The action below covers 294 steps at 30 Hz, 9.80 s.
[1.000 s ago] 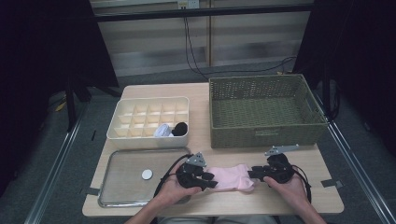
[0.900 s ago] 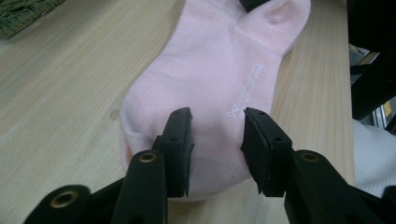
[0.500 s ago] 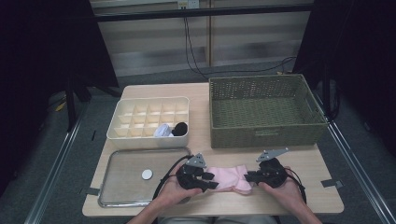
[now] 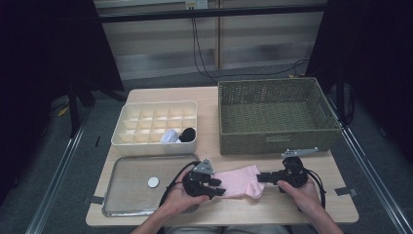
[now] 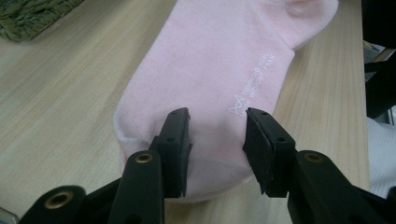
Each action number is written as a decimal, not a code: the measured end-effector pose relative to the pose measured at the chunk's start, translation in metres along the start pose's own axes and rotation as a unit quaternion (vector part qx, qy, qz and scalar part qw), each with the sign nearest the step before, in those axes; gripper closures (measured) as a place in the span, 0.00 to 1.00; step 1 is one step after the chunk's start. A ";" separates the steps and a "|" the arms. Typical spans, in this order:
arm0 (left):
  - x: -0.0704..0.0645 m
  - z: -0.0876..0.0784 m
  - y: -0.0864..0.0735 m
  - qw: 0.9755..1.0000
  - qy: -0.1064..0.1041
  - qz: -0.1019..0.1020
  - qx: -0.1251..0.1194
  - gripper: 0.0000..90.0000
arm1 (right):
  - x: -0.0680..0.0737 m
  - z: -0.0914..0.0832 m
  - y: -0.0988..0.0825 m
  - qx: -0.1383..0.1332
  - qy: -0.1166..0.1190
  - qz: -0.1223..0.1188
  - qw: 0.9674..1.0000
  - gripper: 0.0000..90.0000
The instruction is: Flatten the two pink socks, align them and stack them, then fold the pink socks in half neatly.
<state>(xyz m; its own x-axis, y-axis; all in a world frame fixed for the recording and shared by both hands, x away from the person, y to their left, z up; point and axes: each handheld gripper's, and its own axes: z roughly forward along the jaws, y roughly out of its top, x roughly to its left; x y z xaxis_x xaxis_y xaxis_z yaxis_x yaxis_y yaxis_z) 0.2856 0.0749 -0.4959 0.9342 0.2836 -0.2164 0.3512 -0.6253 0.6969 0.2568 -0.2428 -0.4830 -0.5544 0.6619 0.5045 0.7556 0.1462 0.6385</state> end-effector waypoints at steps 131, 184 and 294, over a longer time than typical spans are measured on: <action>0.011 -0.026 -0.012 0.998 0.020 -0.060 -0.011 0.75 | 0.063 0.072 0.024 0.072 0.051 -0.110 0.990 0.89; 0.011 0.016 0.022 0.999 -0.017 -0.034 0.004 0.82 | 0.046 0.045 0.006 0.063 0.019 -0.094 0.993 0.98; 0.012 0.015 0.012 0.996 0.010 -0.087 -0.024 0.71 | 0.053 0.049 0.008 0.018 0.034 -0.056 0.998 0.96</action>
<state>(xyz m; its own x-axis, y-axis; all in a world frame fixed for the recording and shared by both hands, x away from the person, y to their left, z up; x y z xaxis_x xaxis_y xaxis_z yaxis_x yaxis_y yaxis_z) 0.3020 0.0599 -0.5003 0.8577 0.4000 -0.3231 0.5041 -0.5305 0.6815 0.2511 -0.1705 -0.4801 -0.6575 0.5889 0.4700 0.6989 0.2435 0.6725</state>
